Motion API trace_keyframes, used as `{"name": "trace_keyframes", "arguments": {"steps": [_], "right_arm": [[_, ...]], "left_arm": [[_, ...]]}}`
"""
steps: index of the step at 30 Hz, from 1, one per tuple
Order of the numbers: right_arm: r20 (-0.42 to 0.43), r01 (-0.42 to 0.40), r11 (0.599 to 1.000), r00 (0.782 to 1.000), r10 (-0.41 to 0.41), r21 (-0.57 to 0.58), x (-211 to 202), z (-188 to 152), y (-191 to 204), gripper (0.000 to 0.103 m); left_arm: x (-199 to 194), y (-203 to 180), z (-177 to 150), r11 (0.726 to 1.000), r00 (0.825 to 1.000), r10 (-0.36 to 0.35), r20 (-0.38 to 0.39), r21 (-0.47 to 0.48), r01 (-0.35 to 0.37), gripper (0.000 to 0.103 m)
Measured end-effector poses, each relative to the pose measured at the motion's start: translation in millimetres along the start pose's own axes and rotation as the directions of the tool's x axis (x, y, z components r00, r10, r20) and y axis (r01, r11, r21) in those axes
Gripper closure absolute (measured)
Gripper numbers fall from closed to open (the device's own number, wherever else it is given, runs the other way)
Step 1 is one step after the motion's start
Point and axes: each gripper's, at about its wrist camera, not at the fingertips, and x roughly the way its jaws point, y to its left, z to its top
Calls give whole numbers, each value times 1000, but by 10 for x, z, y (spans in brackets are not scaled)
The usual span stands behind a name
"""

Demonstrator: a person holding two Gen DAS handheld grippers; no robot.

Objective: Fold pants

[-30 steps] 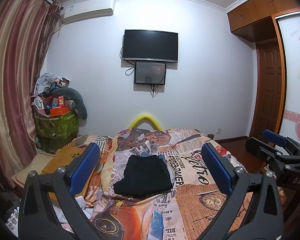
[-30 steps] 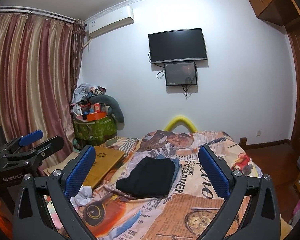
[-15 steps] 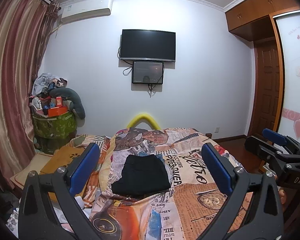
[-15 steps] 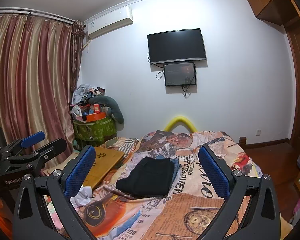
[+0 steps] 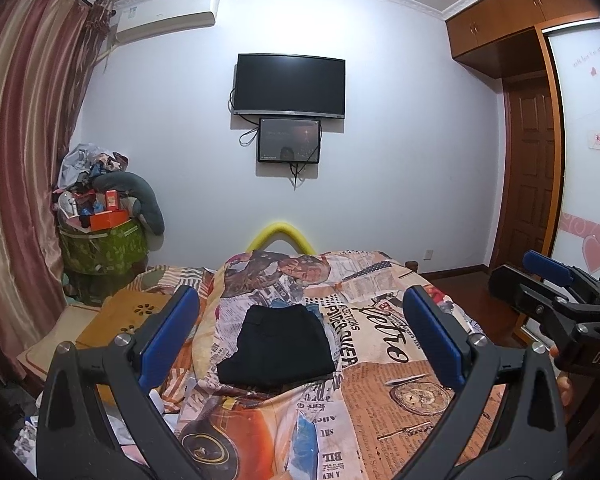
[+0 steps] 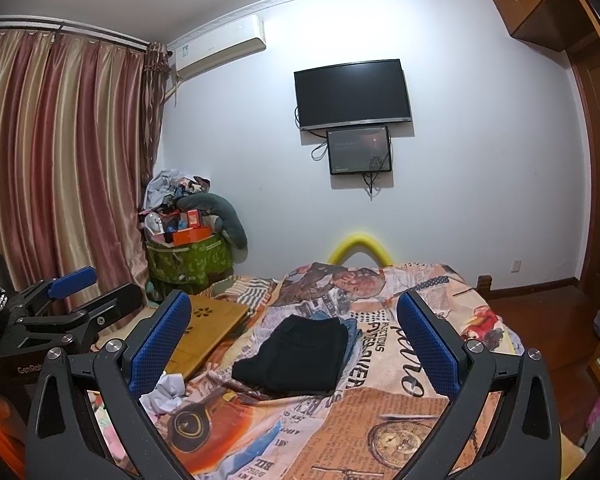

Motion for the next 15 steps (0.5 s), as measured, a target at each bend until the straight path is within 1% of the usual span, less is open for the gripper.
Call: {"name": "trace_keyframes", "arguments": {"steps": [15], "right_arm": [[-4,-1,1000,1000,1,0,-7,4,1,1]], "left_arm": [[23,-21,-23,1000,1000,-15,-9,-3,15,0]]}}
